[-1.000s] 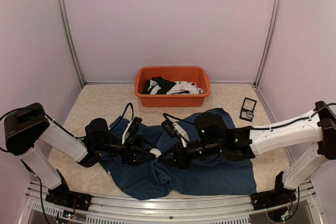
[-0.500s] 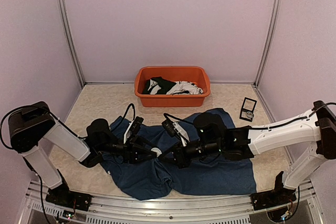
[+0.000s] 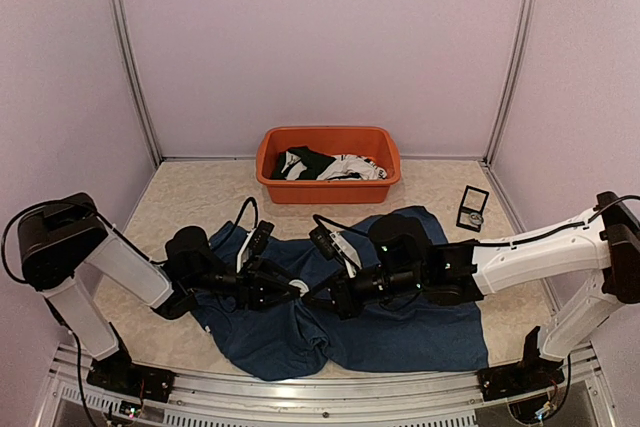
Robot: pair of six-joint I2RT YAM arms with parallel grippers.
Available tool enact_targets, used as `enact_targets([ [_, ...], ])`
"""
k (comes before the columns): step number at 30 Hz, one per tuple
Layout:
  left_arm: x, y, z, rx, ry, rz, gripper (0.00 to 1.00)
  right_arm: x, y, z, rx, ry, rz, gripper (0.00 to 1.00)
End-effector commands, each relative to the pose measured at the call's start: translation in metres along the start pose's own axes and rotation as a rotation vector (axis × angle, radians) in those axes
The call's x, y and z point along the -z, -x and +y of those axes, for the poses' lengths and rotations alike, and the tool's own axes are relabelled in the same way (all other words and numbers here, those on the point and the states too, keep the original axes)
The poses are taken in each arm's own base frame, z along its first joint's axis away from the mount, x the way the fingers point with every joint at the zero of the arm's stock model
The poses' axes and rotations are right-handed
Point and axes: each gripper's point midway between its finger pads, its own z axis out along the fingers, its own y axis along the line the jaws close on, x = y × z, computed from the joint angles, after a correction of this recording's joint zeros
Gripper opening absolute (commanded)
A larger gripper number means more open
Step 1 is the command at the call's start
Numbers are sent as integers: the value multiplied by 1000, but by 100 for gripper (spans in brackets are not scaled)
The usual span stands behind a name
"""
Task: Pin the brooch onto the clothing
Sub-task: Pin the brooch onto the flattened clothing.
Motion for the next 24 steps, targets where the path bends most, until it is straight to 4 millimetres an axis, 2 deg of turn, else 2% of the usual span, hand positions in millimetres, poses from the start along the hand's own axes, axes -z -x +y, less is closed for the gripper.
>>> enact_targets([
  [1,-1,7,21,25,82,-40,42,-1,2,19,25,90,-4,0],
  [15,2,10,24,36,100,-72,46,0,3,21,35,95,-9,0],
  [24,2,10,26,47,102,-73,39,-1,7,23,34,96,-7,0],
])
